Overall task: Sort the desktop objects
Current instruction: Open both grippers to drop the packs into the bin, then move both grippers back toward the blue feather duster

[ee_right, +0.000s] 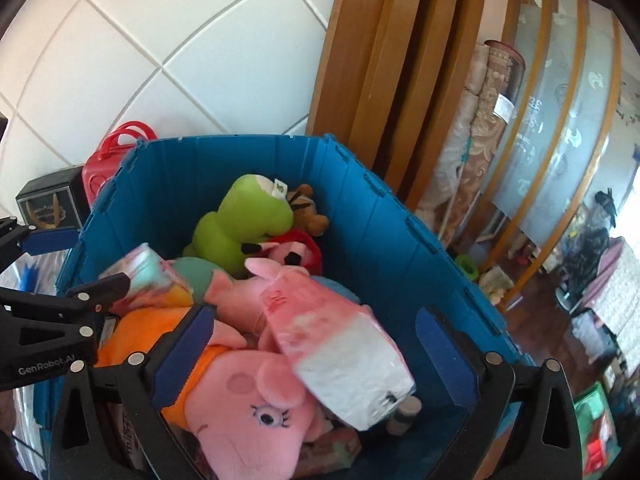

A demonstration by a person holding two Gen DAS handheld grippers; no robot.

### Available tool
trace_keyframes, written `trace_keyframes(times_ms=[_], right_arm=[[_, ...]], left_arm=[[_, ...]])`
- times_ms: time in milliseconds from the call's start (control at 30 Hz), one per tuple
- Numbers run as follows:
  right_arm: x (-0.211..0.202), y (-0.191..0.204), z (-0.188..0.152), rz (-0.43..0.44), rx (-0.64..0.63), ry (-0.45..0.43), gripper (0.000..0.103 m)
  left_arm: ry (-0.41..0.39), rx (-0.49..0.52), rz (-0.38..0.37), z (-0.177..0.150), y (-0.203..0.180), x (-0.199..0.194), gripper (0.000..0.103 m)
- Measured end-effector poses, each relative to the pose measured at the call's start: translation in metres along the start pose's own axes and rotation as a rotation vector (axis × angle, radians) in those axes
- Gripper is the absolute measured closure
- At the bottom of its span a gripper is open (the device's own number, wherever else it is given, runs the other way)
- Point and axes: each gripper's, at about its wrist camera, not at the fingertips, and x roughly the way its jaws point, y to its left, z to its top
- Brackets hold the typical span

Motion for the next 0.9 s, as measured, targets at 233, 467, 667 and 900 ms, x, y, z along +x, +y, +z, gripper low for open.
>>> trace_keyframes(times_ms=[233, 467, 667, 900], right_arm=[[-0.030, -0.013, -0.013, 0.011, 0.030, -0.033, 0.000], [-0.053, -0.018, -0.032, 0.030, 0.060, -0.050, 0.000], [-0.083, -0.003, -0.051, 0.047, 0.098, -0.060, 0.000], [-0.134, 0.033, -0.072, 0.047, 0.102, -0.082, 0.000]], left_arm=[[-0.086, -0.012, -0.002, -0.015, 0.002, -0.035, 0.024], [-0.214, -0.035, 0.044, -0.043, 0.013, -0.079, 0.024], [-0.200, -0.057, 0.021, -0.066, 0.028, -0.103, 0.024], [-0.178, -0.063, 0.004, -0.103, 0.040, -0.137, 0.024]])
